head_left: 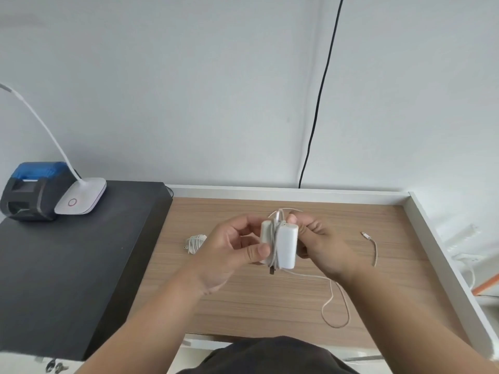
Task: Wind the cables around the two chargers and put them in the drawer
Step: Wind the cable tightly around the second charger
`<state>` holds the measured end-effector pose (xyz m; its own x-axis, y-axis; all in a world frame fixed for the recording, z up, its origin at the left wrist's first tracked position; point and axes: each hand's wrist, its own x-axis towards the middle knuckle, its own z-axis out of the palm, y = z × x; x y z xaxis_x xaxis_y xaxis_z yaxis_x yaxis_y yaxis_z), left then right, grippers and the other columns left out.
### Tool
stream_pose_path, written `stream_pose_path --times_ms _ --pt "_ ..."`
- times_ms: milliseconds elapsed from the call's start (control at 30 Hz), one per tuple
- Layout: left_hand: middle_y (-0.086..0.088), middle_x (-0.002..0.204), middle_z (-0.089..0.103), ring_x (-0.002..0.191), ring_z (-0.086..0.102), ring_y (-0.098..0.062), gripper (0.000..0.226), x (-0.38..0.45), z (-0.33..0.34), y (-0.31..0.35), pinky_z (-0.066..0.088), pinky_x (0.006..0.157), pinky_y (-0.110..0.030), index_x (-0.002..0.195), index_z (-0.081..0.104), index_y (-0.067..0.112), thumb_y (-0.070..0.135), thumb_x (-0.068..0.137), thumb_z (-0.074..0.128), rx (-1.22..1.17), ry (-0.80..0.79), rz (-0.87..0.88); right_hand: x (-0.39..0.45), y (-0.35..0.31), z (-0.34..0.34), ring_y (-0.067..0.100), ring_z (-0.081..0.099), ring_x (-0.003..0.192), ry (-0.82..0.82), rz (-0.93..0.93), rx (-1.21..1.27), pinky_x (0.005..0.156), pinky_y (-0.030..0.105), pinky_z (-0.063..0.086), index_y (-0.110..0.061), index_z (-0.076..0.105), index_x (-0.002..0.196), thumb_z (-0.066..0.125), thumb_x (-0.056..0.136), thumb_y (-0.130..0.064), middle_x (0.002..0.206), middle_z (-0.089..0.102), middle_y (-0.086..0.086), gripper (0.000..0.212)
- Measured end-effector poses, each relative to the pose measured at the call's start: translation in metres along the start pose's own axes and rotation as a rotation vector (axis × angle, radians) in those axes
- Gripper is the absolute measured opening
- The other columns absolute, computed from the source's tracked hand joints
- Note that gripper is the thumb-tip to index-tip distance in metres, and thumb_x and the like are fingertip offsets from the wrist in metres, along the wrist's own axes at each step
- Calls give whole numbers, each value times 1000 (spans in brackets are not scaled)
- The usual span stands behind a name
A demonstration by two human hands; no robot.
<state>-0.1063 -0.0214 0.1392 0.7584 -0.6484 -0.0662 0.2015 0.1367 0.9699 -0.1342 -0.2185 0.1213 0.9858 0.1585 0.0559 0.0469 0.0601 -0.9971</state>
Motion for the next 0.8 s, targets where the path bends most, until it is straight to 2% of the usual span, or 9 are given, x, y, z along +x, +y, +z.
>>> stream_pose_path --times_ms 100,167,200,267,333,433,533,667,800 --pt "-9 91 68 77 68 -24 67 2 6 -2 58 65 -33 106 65 6 33 52 94 -187 93 14 -1 4 14 24 22 52 68 70 31 46 26 22 8 52 84 45 94 -42 59 35 33 51" --pt "-8 91 68 78 70 -21 59 5 9 -2 58 65 -30 104 64 6 24 55 92 -222 203 41 -3 2 24 10 26 46 114 65 -67 43 20 23 -8 54 72 44 93 -30 53 38 18 33" --pt "-8 92 67 79 70 -19 49 7 11 -1 58 66 -29 103 65 8 17 60 88 -210 260 49 -5 2 26 5 29 46 142 61 -164 45 18 26 -19 52 68 44 94 -27 51 41 -3 29" --pt "-7 93 67 81 70 -17 35 9 13 0 58 68 -29 101 66 10 8 69 82 -199 342 62 -10 2 28 4 38 48 183 59 -471 49 22 30 -26 49 69 44 98 -25 51 46 -13 30" --pt "-5 92 69 81 71 -15 32 10 12 1 58 66 -27 100 66 9 10 70 75 -206 401 86 -16 -1 28 8 43 50 174 33 -738 53 30 36 -23 51 75 42 100 -30 52 48 -9 27" --pt "1 89 71 79 71 -12 35 8 8 6 56 64 -24 102 65 10 16 68 71 -138 452 99 -22 -10 29 19 46 53 135 -34 -931 55 35 42 -18 55 86 38 100 -34 58 53 -3 27" --pt "7 84 72 77 71 -10 34 6 5 4 55 62 -23 100 65 13 19 67 72 -56 473 96 -23 -22 32 26 52 63 35 -45 -1047 57 35 45 -17 58 97 37 99 -32 73 63 1 26" --pt "1 95 71 82 69 -17 25 4 -1 -3 54 61 -23 97 65 20 13 76 76 94 528 100 -22 -32 32 20 48 67 -65 -35 -1155 53 30 36 -22 57 105 41 99 -25 69 49 -11 17" --pt "0 96 71 79 69 -15 24 2 -3 -7 54 60 -22 97 65 22 11 79 76 201 543 105 -19 -35 32 32 60 78 -122 -17 -1235 65 38 51 -20 55 105 35 99 -31 86 66 5 23"
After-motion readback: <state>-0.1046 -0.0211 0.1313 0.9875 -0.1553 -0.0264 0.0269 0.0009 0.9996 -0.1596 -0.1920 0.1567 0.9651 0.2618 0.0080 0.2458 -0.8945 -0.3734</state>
